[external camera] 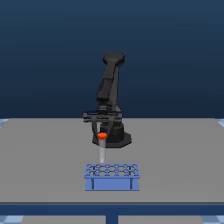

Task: Pick up the centrifuge tube on the rack

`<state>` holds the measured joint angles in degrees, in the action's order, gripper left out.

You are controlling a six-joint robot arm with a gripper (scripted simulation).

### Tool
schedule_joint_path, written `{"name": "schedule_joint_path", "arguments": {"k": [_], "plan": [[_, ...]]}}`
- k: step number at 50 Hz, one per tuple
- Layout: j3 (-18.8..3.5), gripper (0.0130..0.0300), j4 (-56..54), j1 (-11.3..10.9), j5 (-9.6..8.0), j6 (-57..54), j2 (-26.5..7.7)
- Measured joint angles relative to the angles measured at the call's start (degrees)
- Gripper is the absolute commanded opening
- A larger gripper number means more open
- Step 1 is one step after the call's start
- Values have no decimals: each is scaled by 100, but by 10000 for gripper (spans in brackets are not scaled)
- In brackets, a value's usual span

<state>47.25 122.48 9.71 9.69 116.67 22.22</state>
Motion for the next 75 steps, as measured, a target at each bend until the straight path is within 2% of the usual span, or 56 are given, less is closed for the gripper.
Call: {"name": "schedule_joint_path", "arguments": {"k": [16, 33, 75], "plan": [[-152, 130, 1068, 0, 147, 1121, 102], [-276, 130, 1702, 0, 296, 1811, 174], [-310, 130, 1856, 0, 373, 2024, 191]]}}
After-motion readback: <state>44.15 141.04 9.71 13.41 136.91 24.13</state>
